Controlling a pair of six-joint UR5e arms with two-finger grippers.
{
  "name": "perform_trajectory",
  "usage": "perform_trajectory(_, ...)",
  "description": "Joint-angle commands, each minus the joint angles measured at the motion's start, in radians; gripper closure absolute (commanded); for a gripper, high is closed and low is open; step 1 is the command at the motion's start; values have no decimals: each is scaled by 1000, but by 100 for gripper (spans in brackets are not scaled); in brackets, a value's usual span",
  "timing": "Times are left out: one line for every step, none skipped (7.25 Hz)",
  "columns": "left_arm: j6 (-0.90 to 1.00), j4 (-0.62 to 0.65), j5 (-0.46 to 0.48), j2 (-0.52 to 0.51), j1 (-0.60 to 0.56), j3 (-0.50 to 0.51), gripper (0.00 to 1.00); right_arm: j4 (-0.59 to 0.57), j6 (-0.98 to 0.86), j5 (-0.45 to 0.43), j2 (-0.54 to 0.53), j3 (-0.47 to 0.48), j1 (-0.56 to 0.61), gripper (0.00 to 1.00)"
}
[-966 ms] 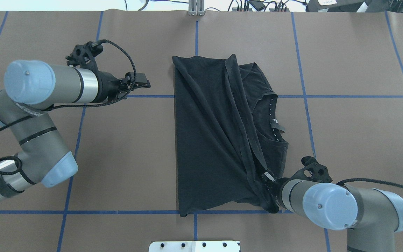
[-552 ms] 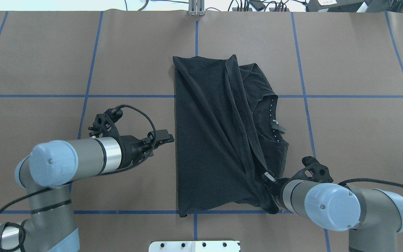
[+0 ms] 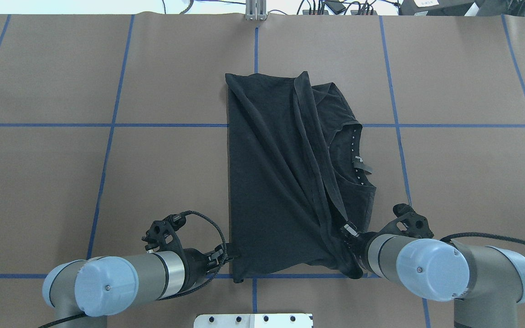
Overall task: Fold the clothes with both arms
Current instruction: 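Move the left gripper to the shirt's near corner beside the right gripper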
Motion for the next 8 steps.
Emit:
perform_trajectory(-4,2,1,-50,20,60,25,0,0,0,1,0,-2,100)
perform_trajectory(-4,2,1,-59,22,76,29,0,0,0,4,-3,-5,100)
perform_trajectory(-4,2,1,-60,23,77,46,0,0,0,2,-3,-3,100)
perform_trajectory(-4,2,1,-60,23,79,77,0,0,0,2,-3,-3,100)
perform_trajectory(-4,2,1,-61,23,76,100,0,0,0,4,-3,-3,100)
perform_trajectory(-4,3,-2,-63,23,76,100,0,1,0,4,-3,-3,100)
perform_trajectory(-2,5,-5,-63,22,61,100,0,0,0,4,3,-2,100)
perform_trajectory(-1,58,-12,-63,20,-22,100,0,0,2,-2,35,3,100)
